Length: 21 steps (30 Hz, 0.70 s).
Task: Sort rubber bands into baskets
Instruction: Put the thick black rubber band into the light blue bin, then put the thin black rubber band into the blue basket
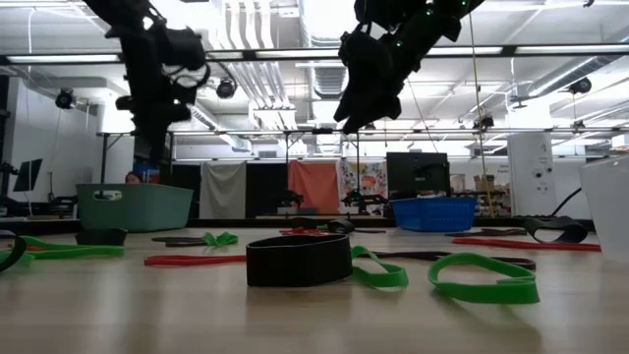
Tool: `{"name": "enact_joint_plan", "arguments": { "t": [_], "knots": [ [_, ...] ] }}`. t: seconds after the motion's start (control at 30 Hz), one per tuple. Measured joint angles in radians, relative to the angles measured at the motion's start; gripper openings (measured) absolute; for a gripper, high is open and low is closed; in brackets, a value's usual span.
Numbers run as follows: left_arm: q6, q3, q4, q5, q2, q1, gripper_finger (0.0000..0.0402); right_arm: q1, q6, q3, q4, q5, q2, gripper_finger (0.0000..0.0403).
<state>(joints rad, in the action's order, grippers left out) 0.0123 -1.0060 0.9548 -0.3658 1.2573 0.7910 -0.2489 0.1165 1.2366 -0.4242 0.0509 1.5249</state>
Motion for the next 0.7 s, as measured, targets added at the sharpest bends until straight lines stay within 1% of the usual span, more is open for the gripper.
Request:
{"name": "enact_joint_plan", "arguments": {
  "t": [0.13, 0.27, 0.33, 0.43, 0.57, 0.7],
  "knots": [
    [-0.009, 0.0, 0.002, -0.001, 0.069, 0.016, 0.0, 0.0, -0.004, 0.0, 0.005, 0.0, 0.0, 0.0231],
    [0.028, 0.0, 0.003, -0.11, 0.124, 0.016, 0.0001, 0.0, -0.005, -0.003, 0.013, 0.0, 0.0, 0.0231],
    [0.034, 0.0, 0.01, -0.123, 0.144, 0.017, 0.001, 0.0, -0.005, -0.006, 0.015, 0.0, 0.0, 0.0231],
    [0.033, 0.0, 0.009, -0.123, 0.16, 0.016, 0.0035, 0.0, -0.006, -0.01, 0.018, 0.0, 0.0, 0.0231],
    [0.032, 0.0, 0.007, -0.124, 0.164, 0.016, 0.0084, 0.0, -0.005, -0.013, 0.02, 0.0, 0.001, 0.0231],
    [0.032, 0.0, 0.001, -0.175, 0.146, 0.011, 0.0135, 0.0, -0.005, -0.015, 0.02, 0.0, 0.001, 0.0231]
  ]
}}
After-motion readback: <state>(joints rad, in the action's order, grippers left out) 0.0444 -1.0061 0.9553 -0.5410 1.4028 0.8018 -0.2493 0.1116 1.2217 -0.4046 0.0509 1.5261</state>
